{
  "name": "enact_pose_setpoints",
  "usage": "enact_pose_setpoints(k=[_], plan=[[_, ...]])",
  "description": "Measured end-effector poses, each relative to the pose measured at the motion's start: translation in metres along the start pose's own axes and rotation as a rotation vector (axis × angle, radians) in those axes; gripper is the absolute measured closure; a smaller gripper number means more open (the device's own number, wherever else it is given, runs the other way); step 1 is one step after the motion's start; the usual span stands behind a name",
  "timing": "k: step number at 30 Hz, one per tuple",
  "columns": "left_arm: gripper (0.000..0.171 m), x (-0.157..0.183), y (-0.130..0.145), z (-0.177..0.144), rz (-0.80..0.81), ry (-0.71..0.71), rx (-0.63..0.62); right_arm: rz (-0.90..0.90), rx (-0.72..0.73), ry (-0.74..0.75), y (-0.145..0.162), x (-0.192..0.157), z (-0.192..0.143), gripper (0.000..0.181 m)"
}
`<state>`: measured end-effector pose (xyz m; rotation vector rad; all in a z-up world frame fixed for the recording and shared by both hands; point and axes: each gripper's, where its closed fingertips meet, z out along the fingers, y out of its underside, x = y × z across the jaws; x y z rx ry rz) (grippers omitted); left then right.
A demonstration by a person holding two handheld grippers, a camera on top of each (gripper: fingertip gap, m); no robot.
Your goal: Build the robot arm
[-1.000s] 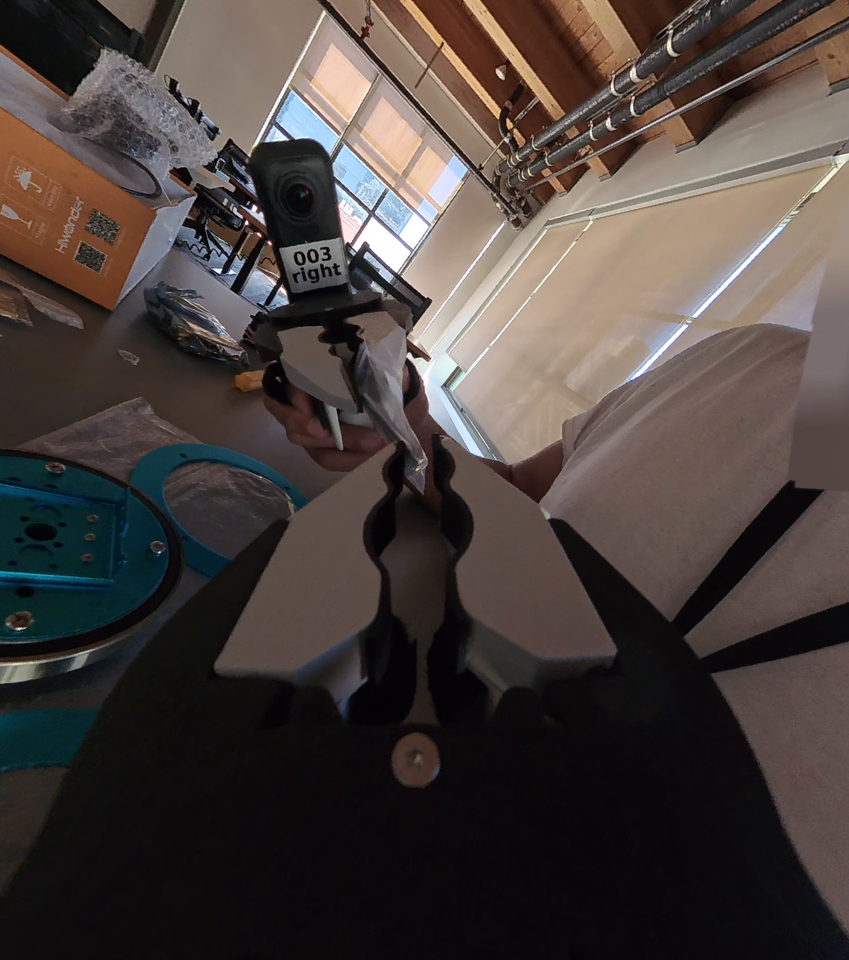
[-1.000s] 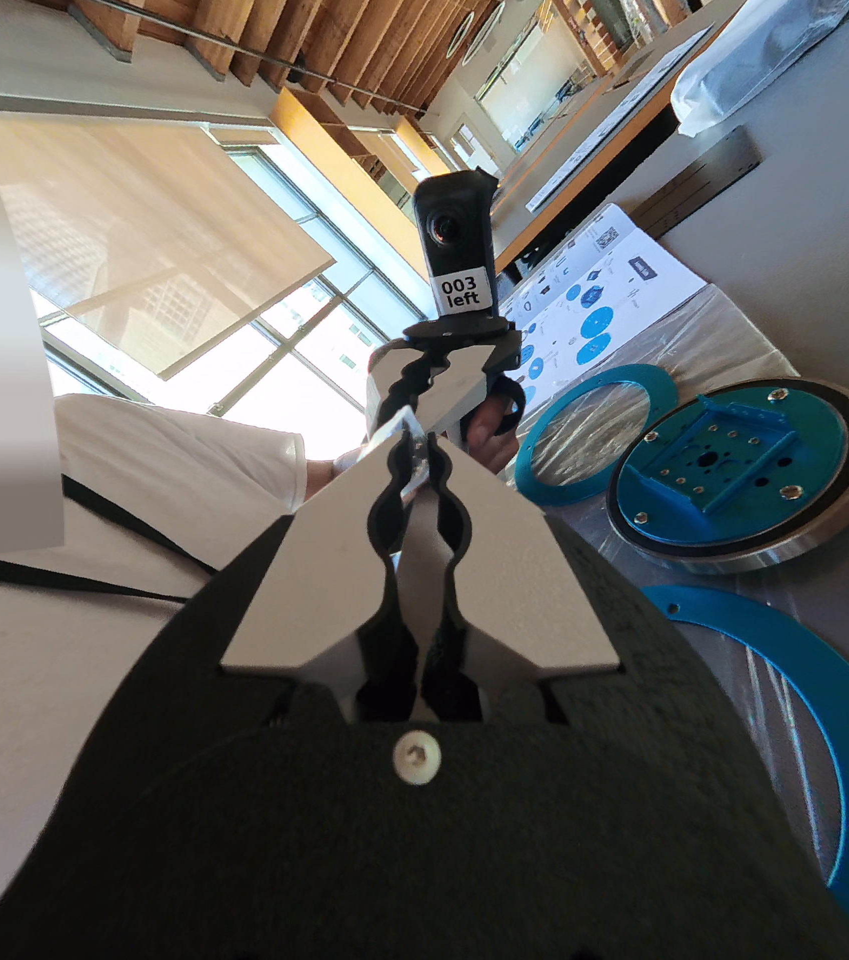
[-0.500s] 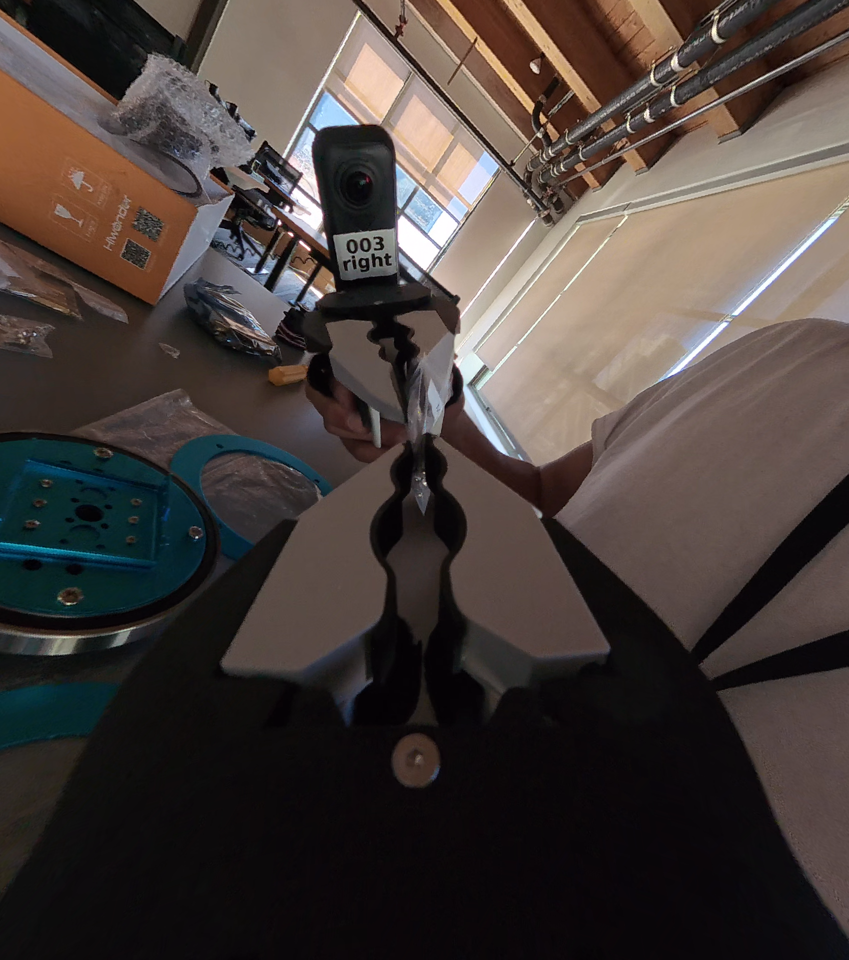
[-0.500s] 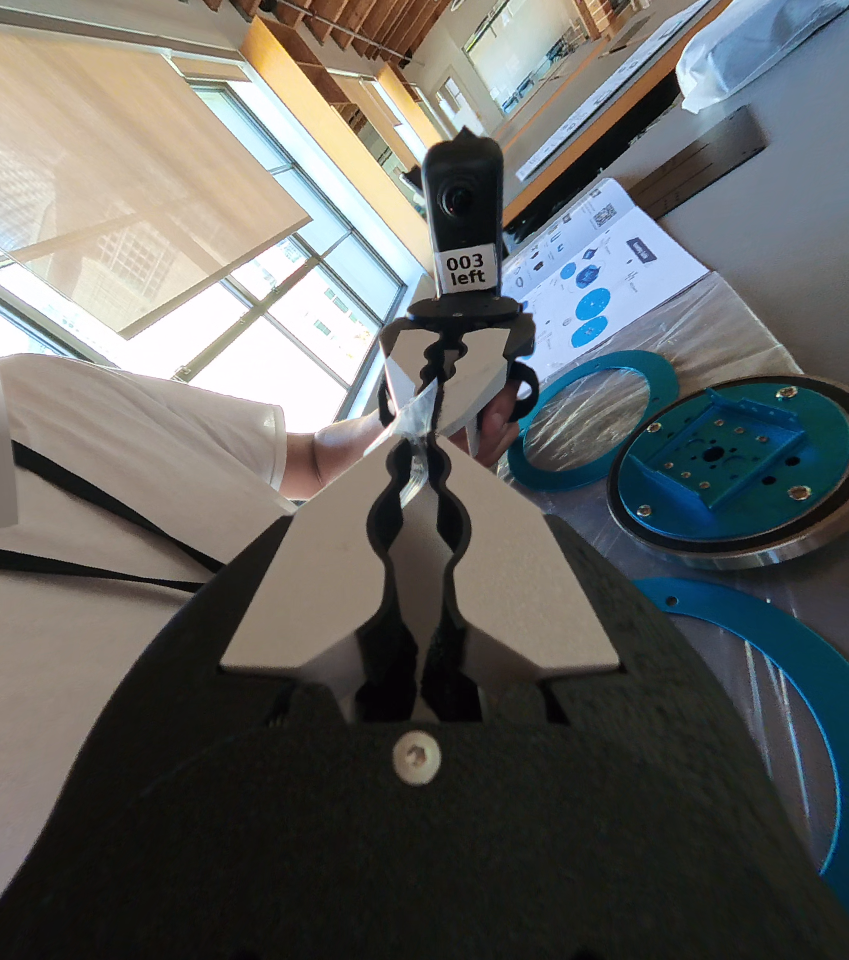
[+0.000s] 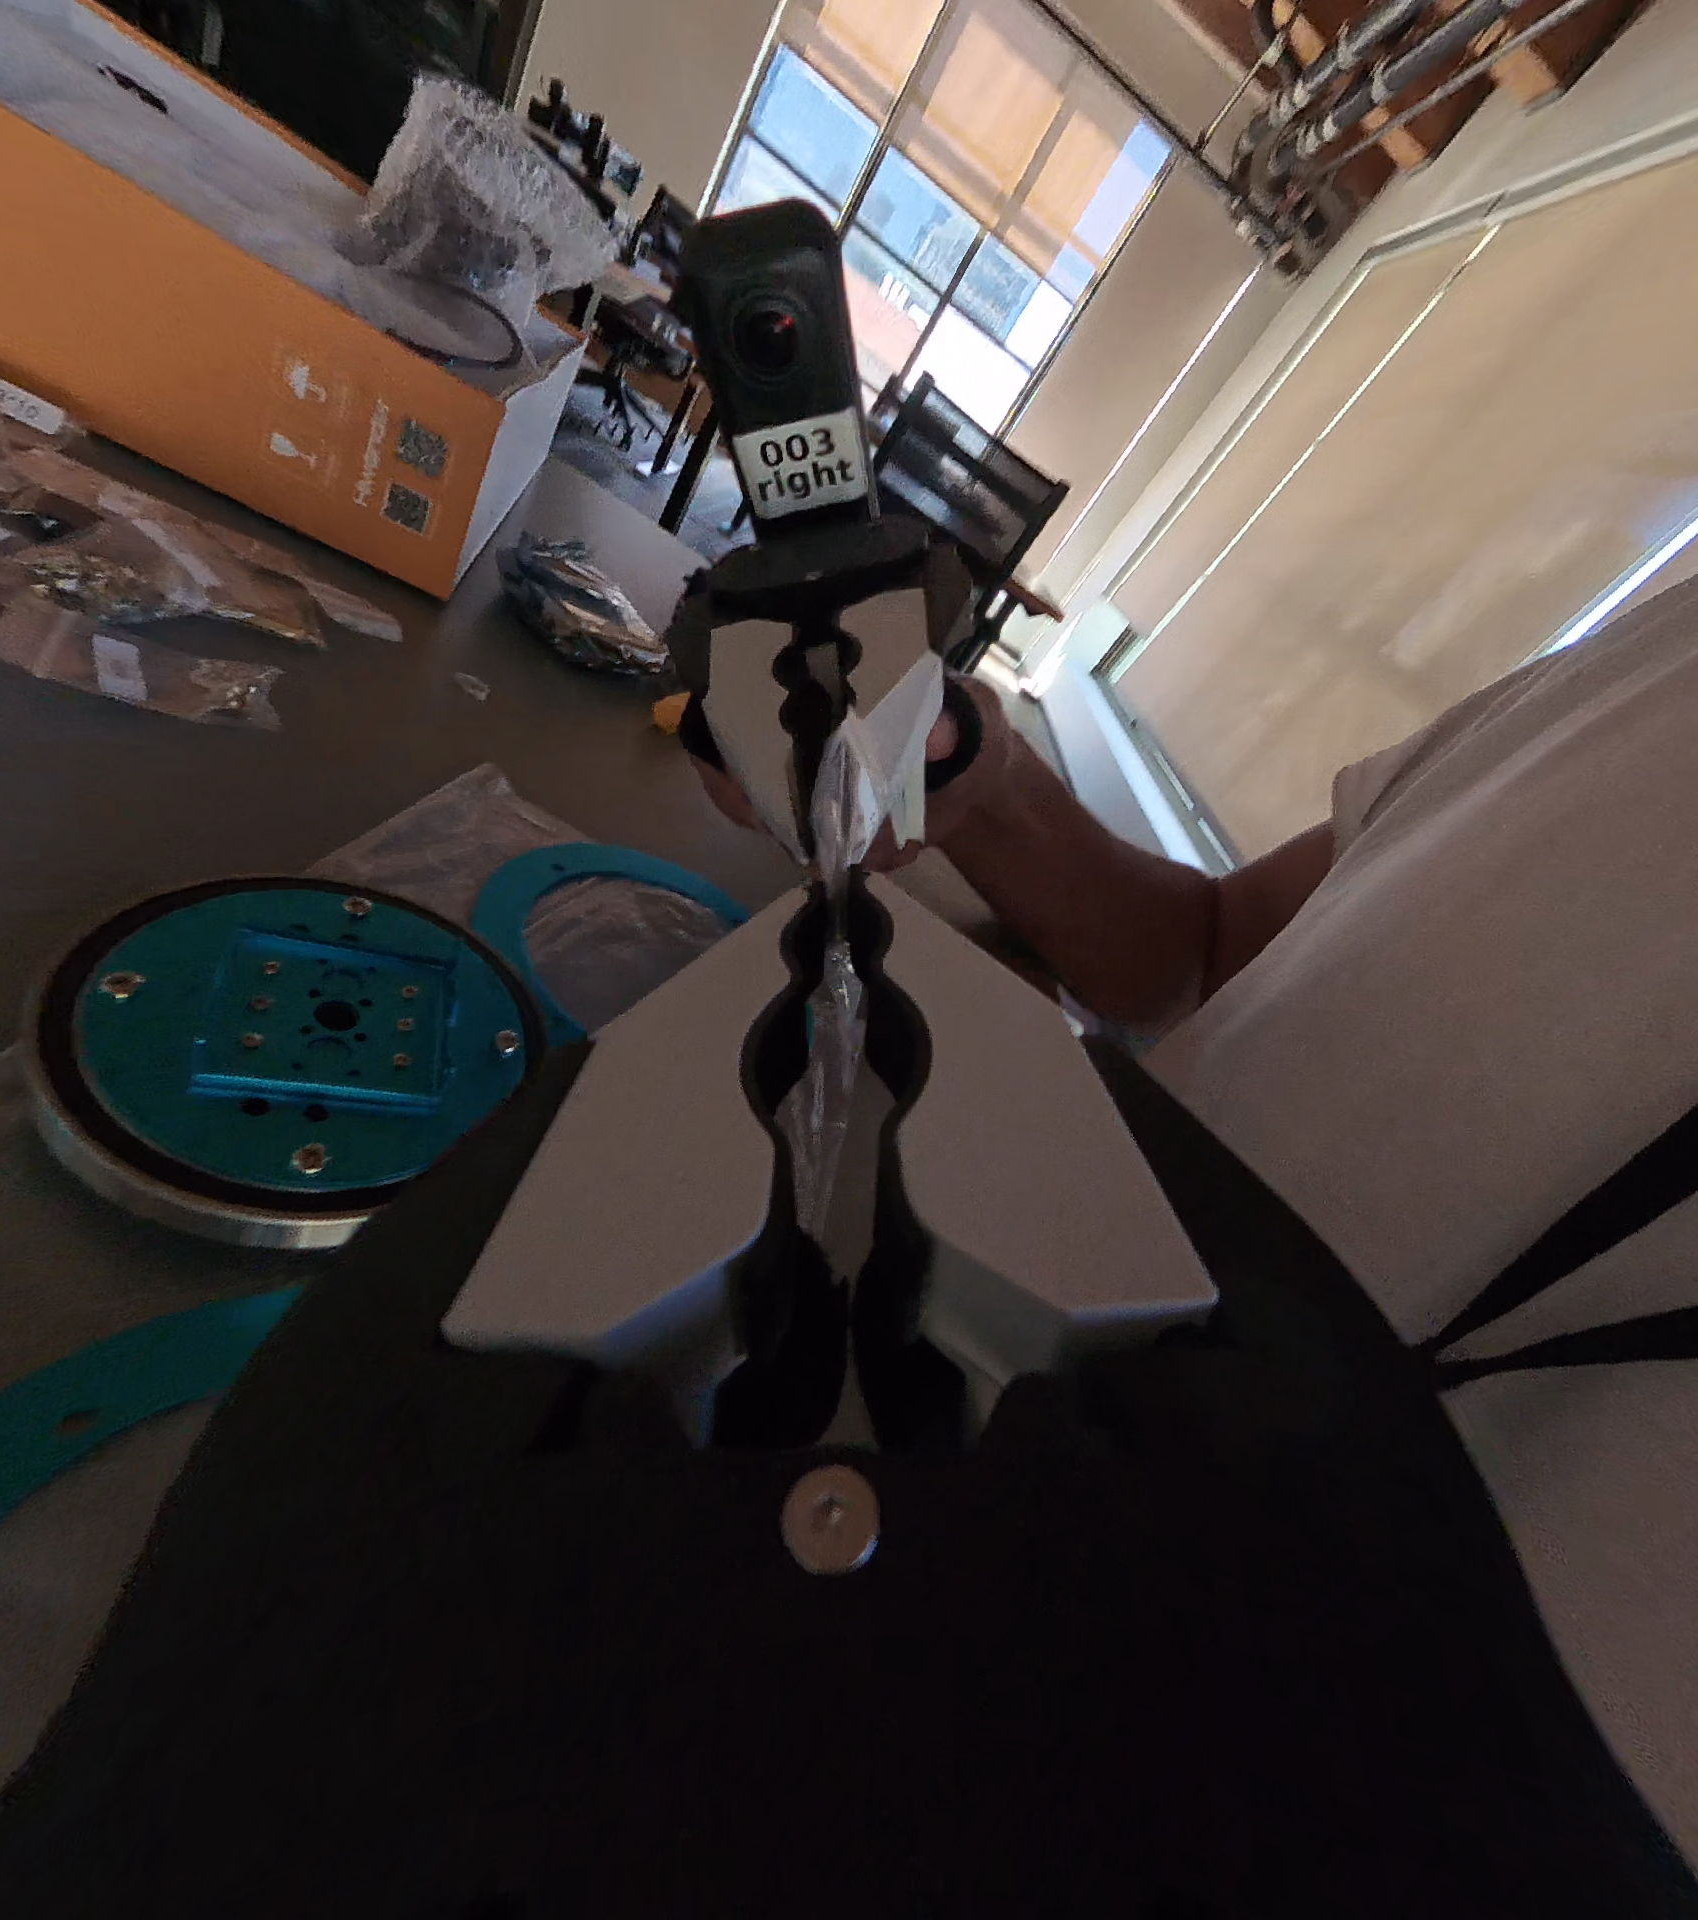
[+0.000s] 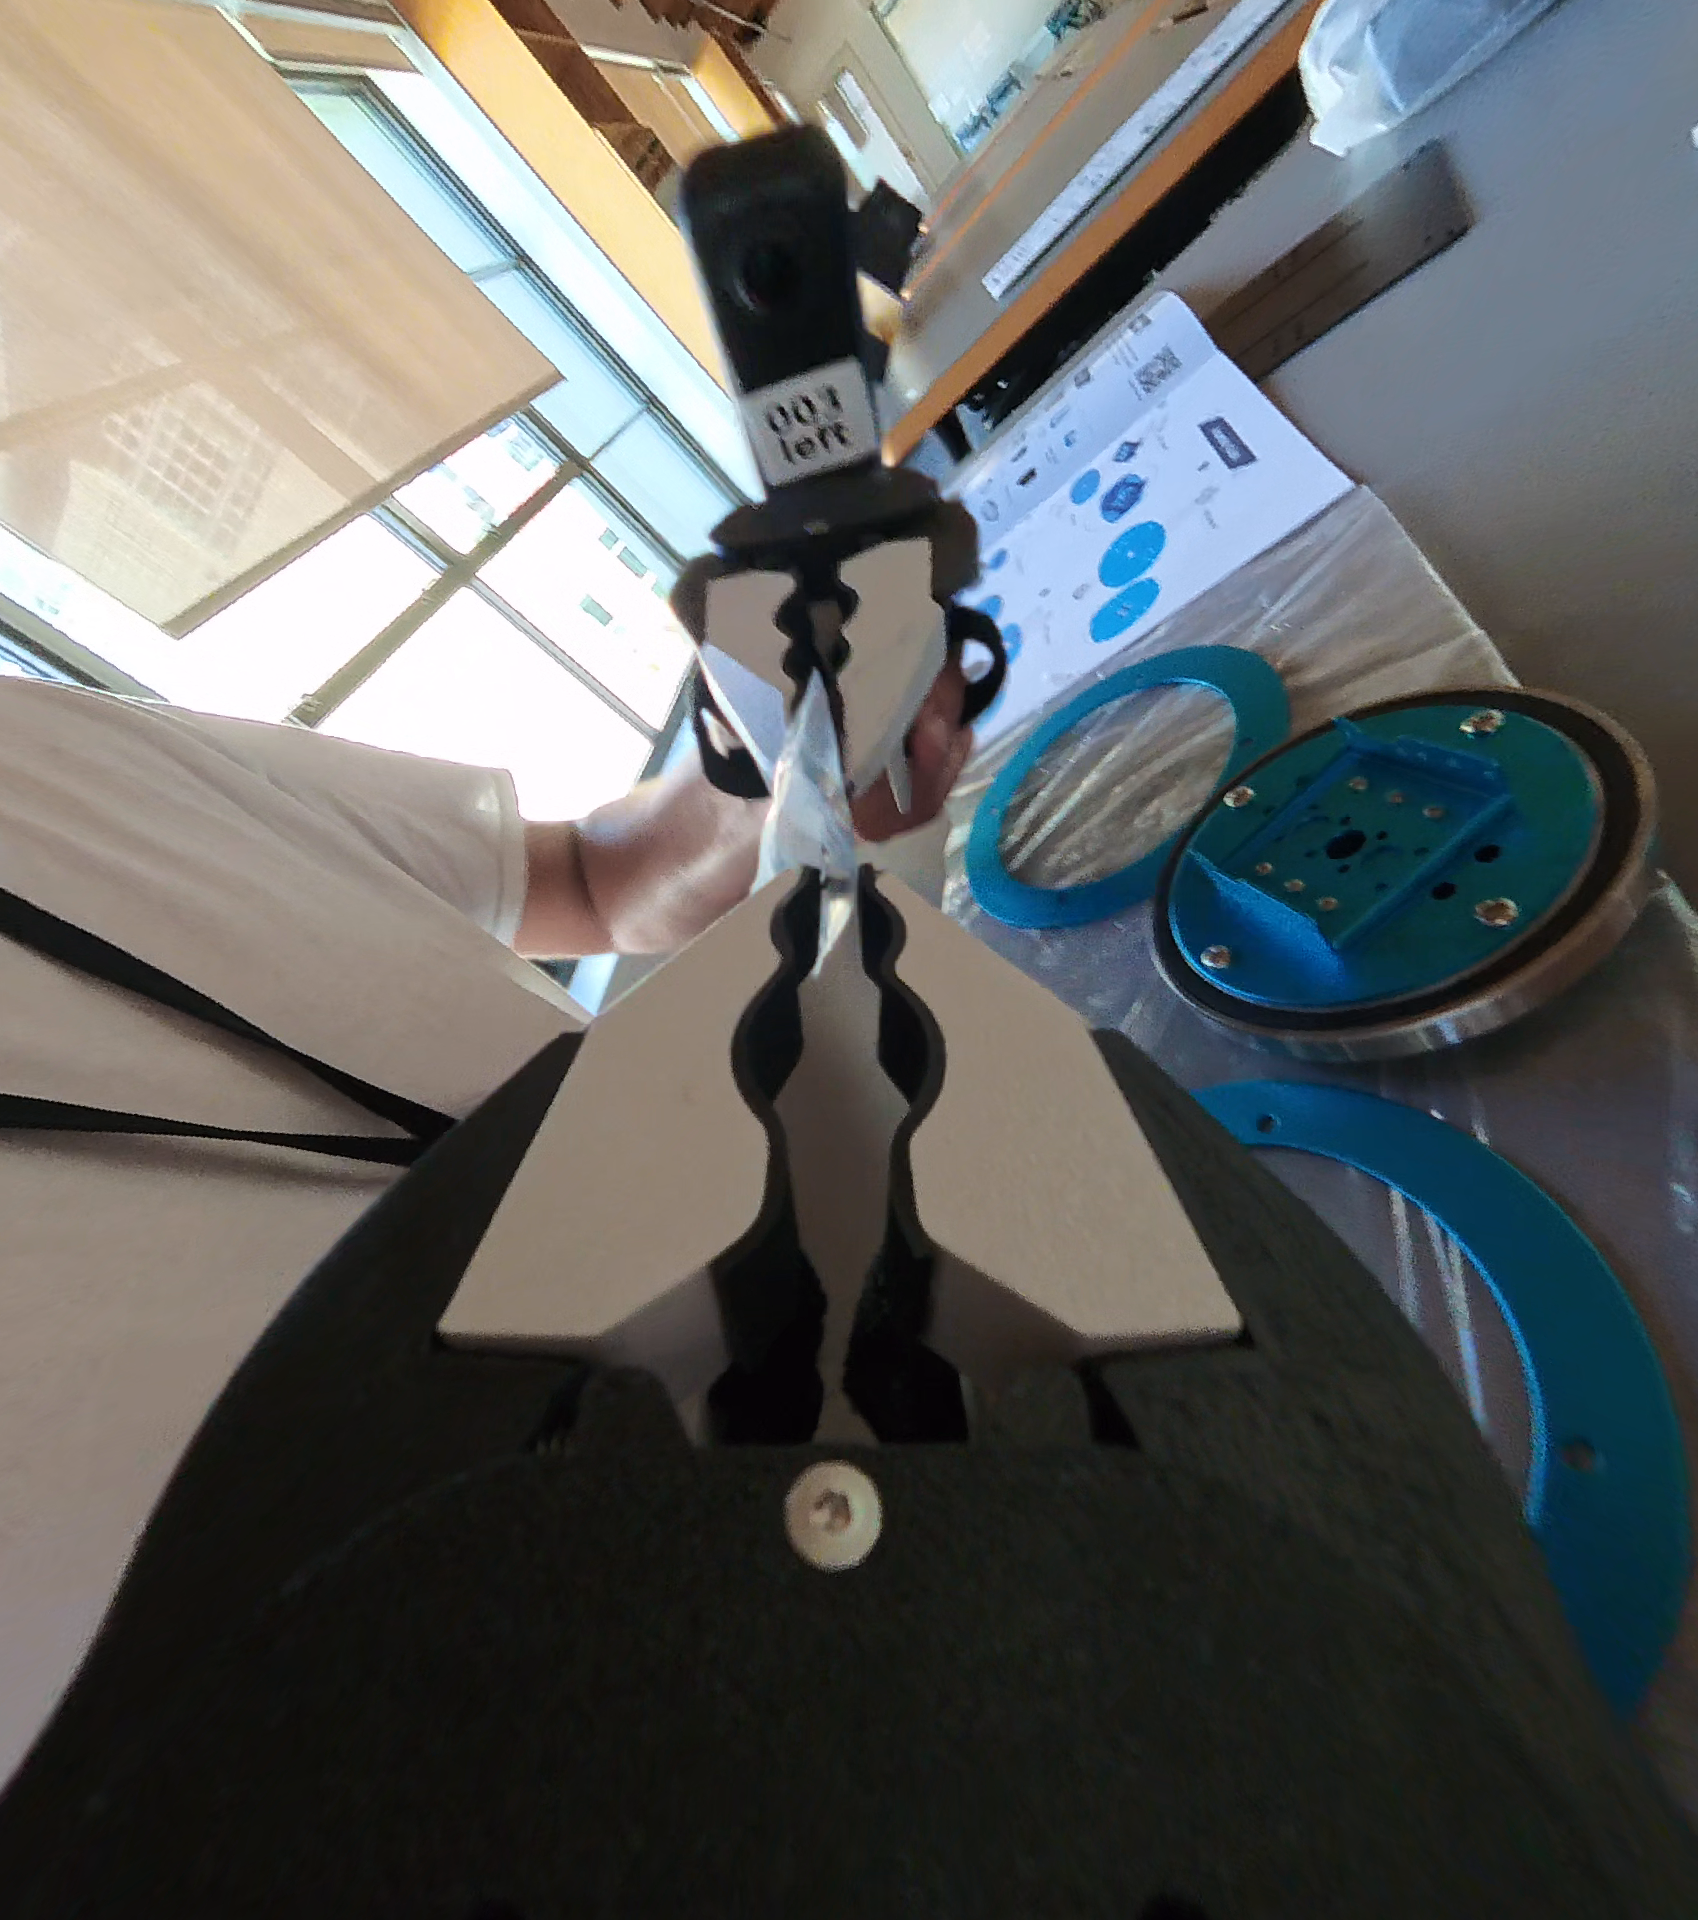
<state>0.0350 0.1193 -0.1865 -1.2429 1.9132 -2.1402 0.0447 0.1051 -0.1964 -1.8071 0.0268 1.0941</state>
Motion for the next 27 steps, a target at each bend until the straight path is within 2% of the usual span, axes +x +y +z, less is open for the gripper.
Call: enact_pose_setpoints(k=[3, 10, 14, 19, 23, 27], plan=[[0.169, 0.000, 0.003, -0.009, 0.048, -0.033, -0.161, -0.025, -0.018, 0.062, 0.002, 0.009, -0.008, 0.166], [0.169, -0.035, 0.059, -0.021, 0.195, -0.218, -0.851, -0.137, -0.136, 0.305, 0.018, 0.034, -0.017, 0.159], [0.169, -0.041, 0.066, -0.018, 0.203, -0.194, -1.093, -0.177, -0.161, 0.366, 0.027, 0.035, -0.017, 0.160], [0.169, -0.043, 0.062, -0.020, 0.316, -0.248, -1.373, -0.202, -0.162, 0.433, 0.039, 0.035, -0.025, 0.162], [0.169, -0.032, 0.065, -0.012, 0.272, -0.184, -1.456, -0.222, -0.159, 0.459, 0.049, 0.036, -0.022, 0.159], [0.169, -0.014, 0.056, 0.007, 0.202, -0.076, -1.381, -0.323, -0.115, 0.356, 0.043, 0.016, 0.002, 0.156]])
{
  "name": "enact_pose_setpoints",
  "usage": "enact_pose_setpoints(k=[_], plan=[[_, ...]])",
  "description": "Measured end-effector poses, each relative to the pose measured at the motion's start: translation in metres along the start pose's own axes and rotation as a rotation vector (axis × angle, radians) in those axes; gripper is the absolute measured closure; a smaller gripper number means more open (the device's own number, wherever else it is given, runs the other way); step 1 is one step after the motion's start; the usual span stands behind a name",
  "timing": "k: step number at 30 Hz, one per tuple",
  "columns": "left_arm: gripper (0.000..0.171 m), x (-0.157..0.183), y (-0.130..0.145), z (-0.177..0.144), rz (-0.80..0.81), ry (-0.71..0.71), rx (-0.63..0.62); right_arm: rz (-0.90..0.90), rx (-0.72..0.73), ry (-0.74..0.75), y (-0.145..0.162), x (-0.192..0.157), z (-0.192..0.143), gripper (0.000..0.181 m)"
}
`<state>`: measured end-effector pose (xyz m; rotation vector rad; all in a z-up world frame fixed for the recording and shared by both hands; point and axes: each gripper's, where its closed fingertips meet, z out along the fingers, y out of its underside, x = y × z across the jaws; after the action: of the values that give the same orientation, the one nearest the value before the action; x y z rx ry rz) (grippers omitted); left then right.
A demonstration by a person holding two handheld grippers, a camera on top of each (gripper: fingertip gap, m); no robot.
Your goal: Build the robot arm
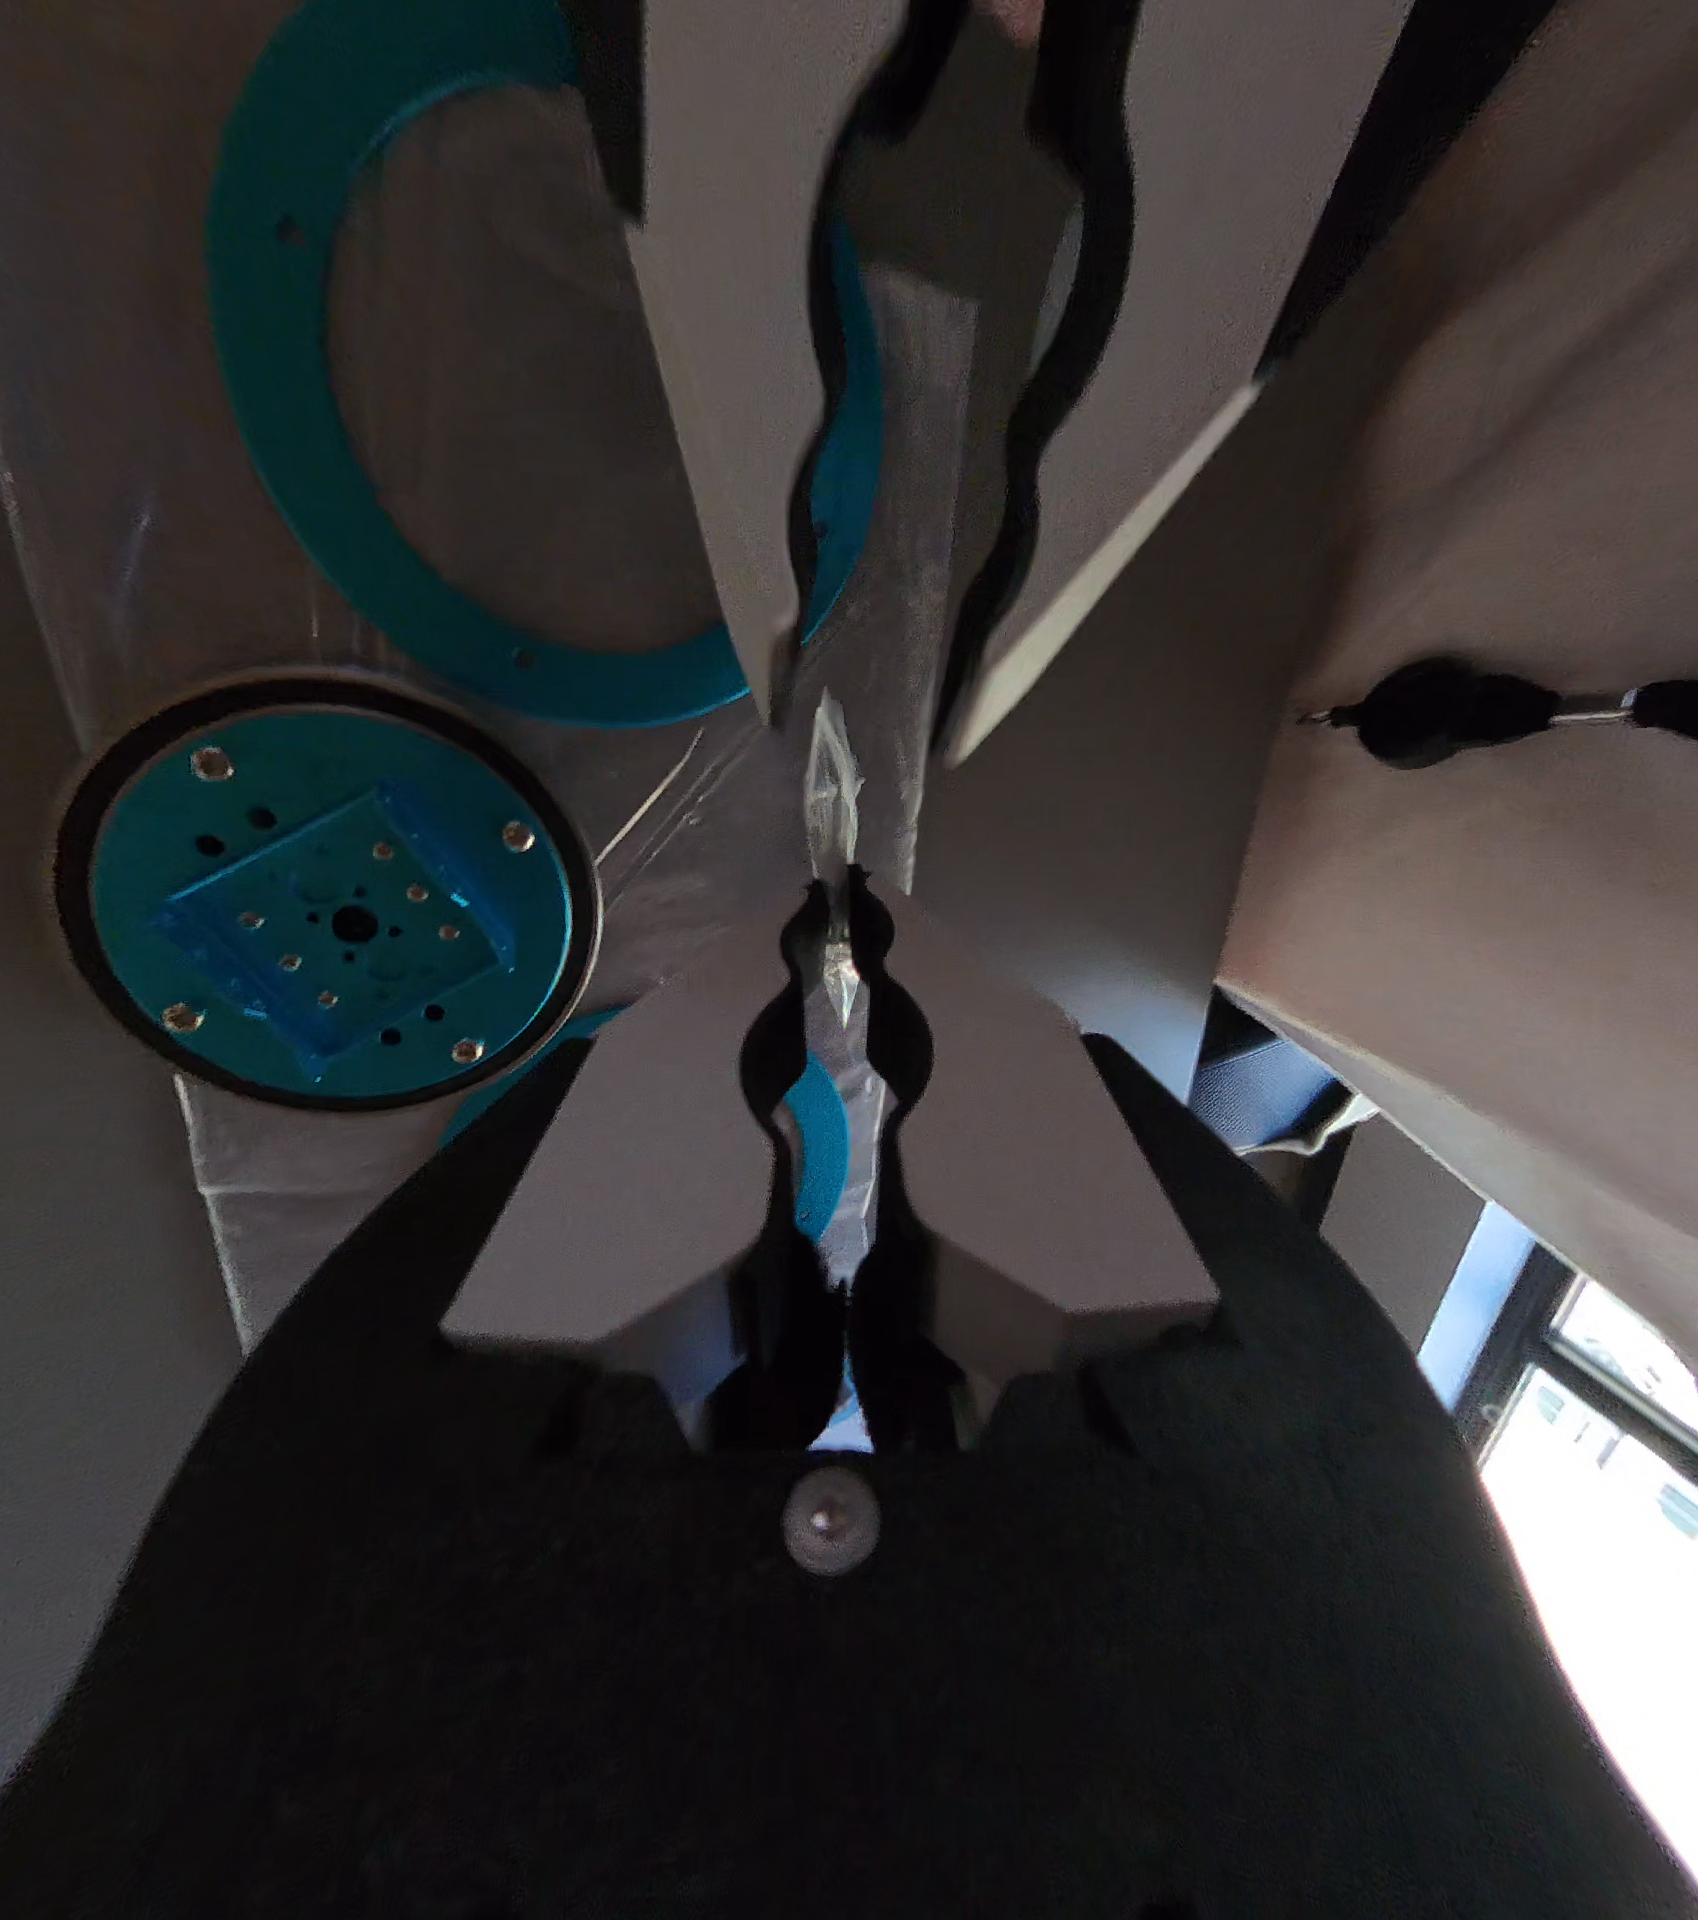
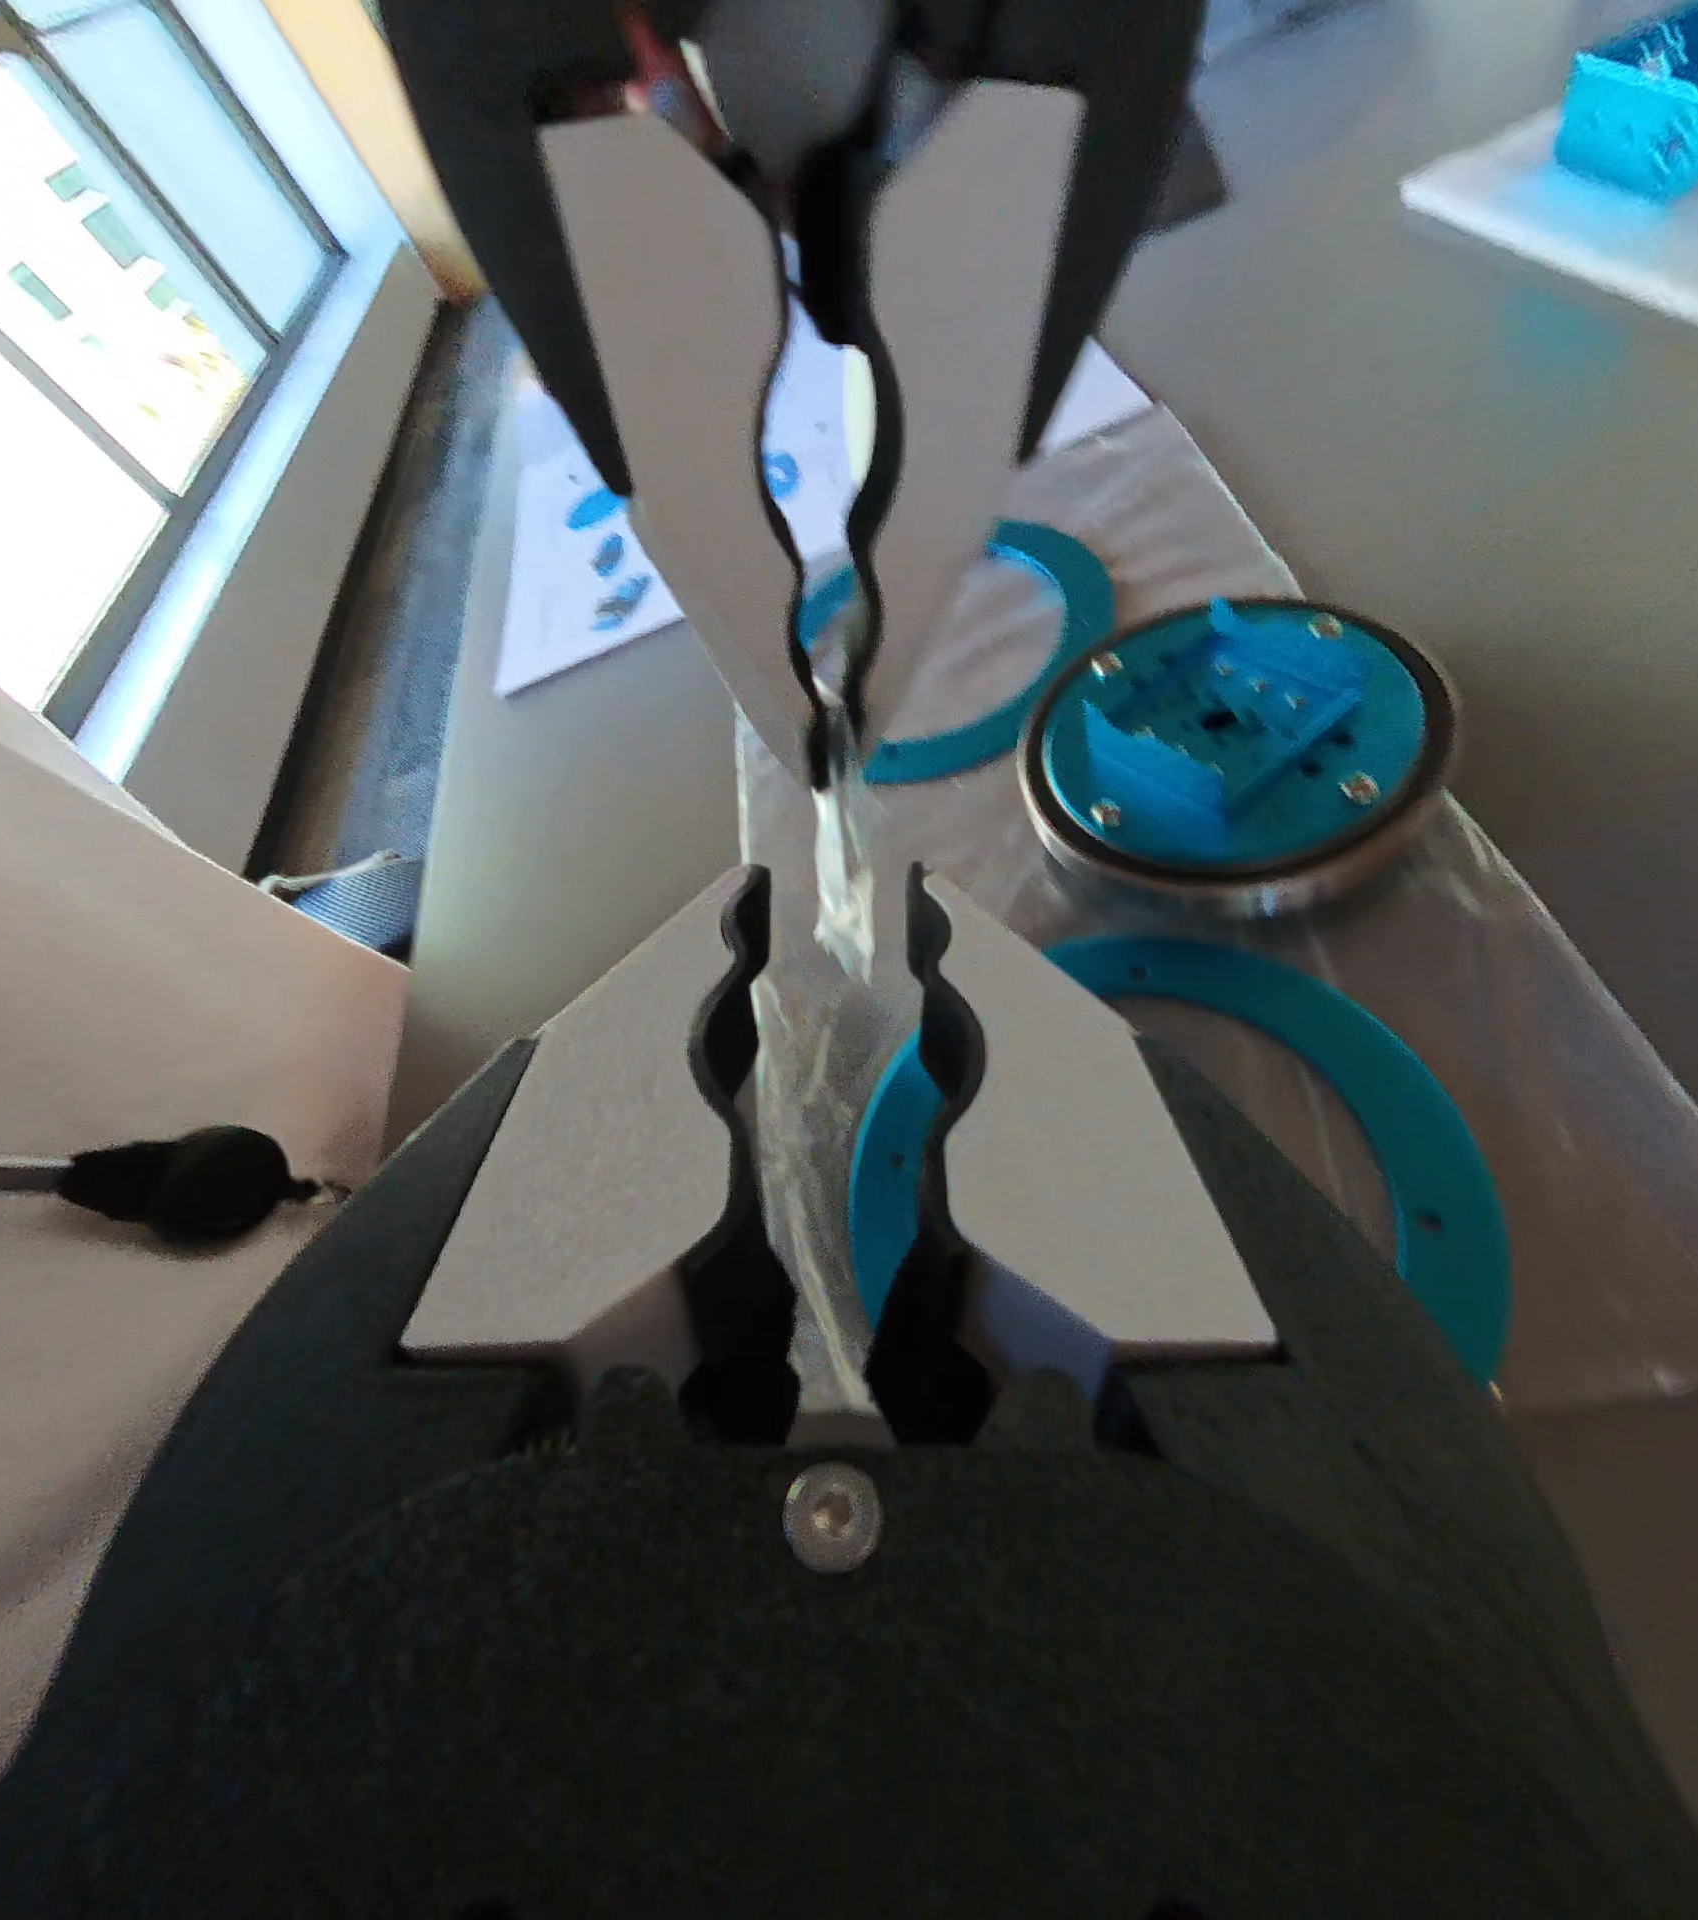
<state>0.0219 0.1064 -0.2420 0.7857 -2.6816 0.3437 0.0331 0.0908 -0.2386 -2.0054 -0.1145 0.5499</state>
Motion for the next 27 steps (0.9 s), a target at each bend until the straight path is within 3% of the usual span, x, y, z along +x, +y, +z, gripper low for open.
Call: enact_pose_setpoints(k=[6, 14, 20, 27], plan=[[0.169, 0.007, -0.011, 0.000, 0.018, 0.029, 0.035, 0.006, 0.026, -0.056, -0.004, -0.008, 0.002, 0.178], [0.168, 0.009, -0.007, 0.000, 0.056, 0.017, 0.032, -0.028, 0.003, -0.048, 0.000, -0.007, 0.010, 0.169], [0.168, 0.009, -0.007, -0.002, 0.059, 0.018, 0.068, 0.018, -0.010, -0.077, -0.002, -0.008, 0.014, 0.179], [0.164, 0.009, -0.002, -0.009, 0.050, 0.075, 0.210, 0.164, 0.045, -0.212, -0.009, -0.012, 0.008, 0.180]])
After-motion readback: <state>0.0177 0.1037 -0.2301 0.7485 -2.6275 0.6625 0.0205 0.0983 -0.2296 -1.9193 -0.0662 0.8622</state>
